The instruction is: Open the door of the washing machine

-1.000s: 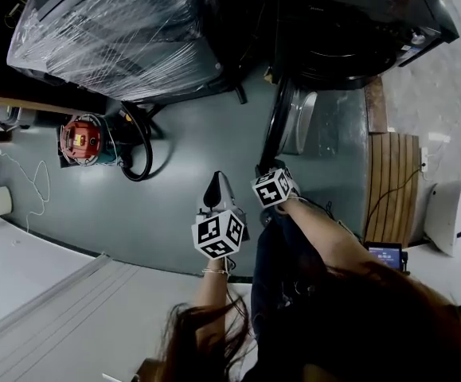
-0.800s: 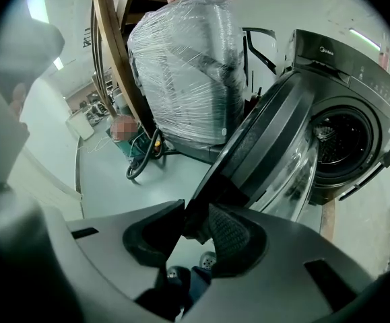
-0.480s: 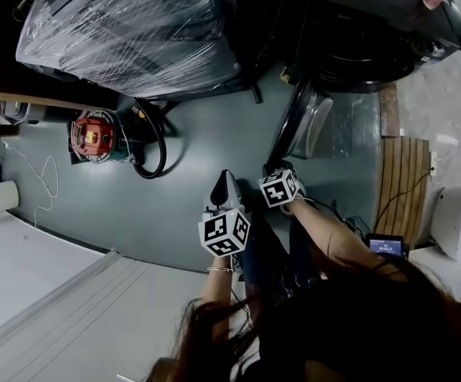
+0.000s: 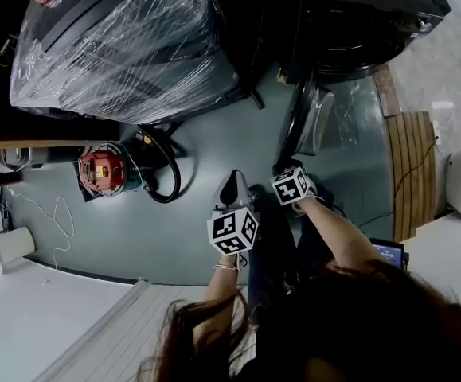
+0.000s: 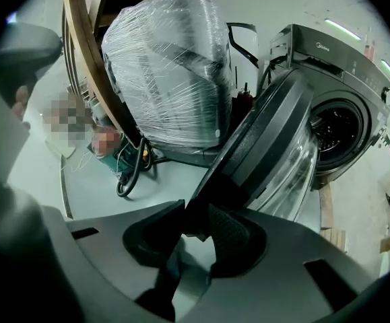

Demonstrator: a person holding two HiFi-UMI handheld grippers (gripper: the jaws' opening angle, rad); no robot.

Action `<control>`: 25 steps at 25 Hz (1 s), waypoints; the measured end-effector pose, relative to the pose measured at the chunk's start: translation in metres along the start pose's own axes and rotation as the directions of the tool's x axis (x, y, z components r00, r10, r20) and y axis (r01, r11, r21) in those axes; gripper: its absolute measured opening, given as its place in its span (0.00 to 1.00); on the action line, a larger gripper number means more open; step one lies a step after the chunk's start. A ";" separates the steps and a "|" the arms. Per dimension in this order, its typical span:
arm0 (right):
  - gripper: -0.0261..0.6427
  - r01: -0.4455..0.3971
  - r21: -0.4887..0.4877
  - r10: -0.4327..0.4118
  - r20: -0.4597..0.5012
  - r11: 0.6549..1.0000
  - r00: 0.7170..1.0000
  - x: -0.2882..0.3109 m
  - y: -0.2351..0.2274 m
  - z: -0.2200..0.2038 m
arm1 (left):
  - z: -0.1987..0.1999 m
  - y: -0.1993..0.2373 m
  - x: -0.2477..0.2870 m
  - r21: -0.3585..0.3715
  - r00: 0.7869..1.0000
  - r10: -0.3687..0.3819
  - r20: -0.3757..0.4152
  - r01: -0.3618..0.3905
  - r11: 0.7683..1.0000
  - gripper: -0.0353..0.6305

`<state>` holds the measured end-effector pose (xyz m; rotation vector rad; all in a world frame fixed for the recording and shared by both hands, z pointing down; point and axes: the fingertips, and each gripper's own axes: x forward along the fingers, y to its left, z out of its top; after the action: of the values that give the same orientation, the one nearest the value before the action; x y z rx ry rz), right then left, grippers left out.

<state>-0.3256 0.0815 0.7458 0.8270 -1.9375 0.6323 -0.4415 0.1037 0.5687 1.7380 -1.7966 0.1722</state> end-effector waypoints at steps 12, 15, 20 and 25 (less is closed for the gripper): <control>0.20 0.036 0.076 -0.038 0.035 0.996 0.999 0.024 0.024 0.036 | 0.009 0.040 0.008 0.022 0.999 -0.045 -0.029 0.045 0.999 0.07; 0.20 0.047 0.086 -0.050 0.039 0.995 0.998 0.027 0.028 0.043 | 0.012 0.049 0.008 0.024 0.999 -0.044 -0.026 0.045 0.999 0.07; 0.20 0.047 0.092 -0.051 0.047 0.995 0.998 0.034 0.036 0.055 | 0.016 0.065 0.007 0.019 0.999 -0.037 -0.020 0.037 0.999 0.07; 0.20 0.051 0.108 -0.057 0.058 0.993 0.997 0.043 0.043 0.067 | 0.016 0.078 0.008 0.018 0.999 -0.036 -0.024 0.036 0.999 0.07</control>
<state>-0.4102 0.0486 0.7492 0.9727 -1.9430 0.6898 -0.5198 0.0984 0.5851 1.7730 -1.7510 0.1935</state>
